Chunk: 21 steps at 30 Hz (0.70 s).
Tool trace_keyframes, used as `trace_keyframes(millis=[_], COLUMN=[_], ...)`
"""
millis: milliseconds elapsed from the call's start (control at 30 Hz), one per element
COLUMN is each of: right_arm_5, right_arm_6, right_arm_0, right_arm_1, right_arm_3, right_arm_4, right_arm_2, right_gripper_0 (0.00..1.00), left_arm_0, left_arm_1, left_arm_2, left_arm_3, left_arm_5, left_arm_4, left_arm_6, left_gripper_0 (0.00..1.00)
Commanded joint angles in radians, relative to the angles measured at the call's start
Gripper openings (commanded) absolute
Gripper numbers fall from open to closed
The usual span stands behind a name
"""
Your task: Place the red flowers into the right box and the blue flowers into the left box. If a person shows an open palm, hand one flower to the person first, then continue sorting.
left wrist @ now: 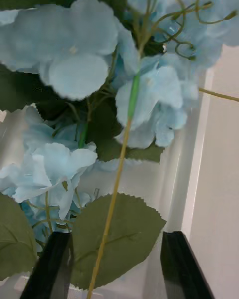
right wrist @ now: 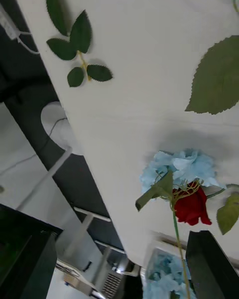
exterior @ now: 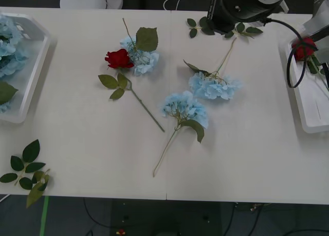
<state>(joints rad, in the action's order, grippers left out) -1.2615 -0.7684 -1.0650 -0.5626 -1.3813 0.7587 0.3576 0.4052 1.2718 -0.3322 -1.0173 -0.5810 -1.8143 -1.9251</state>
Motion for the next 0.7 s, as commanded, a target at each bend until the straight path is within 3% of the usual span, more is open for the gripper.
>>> trace_keyframes(millis=[33, 167, 400, 700], right_arm_5=[0.017, 0.057, 0.109, 0.188], right_arm_6=[-0.348, -0.462, -0.534, -0.497], right_arm_0=[-0.049, -0.049, -0.049, -0.047], right_arm_1=[0.104, 0.128, 0.162, 0.182], right_arm_3=[0.116, 0.186, 0.297, 0.458], right_arm_4=[-0.067, -0.084, -0.147, -0.185], right_arm_2=[-0.002, 0.000, -0.051, -0.163], right_gripper_0=[0.76, 0.77, 0.77, 0.76], left_arm_0=[0.021, -0.002, -0.192, -0.654], left_arm_1=[0.054, 0.054, 0.057, 0.055], left_arm_2=[0.022, 0.051, 0.232, 0.598], left_arm_3=[0.016, 0.013, -0.122, -0.509], left_arm_5=[0.027, 0.029, 0.018, -0.056], left_arm_4=[-0.059, -0.135, -0.243, -0.361], left_arm_6=[-0.023, -0.031, -0.046, -0.025], left_gripper_0=[0.77, 0.87, 0.97, 1.00])
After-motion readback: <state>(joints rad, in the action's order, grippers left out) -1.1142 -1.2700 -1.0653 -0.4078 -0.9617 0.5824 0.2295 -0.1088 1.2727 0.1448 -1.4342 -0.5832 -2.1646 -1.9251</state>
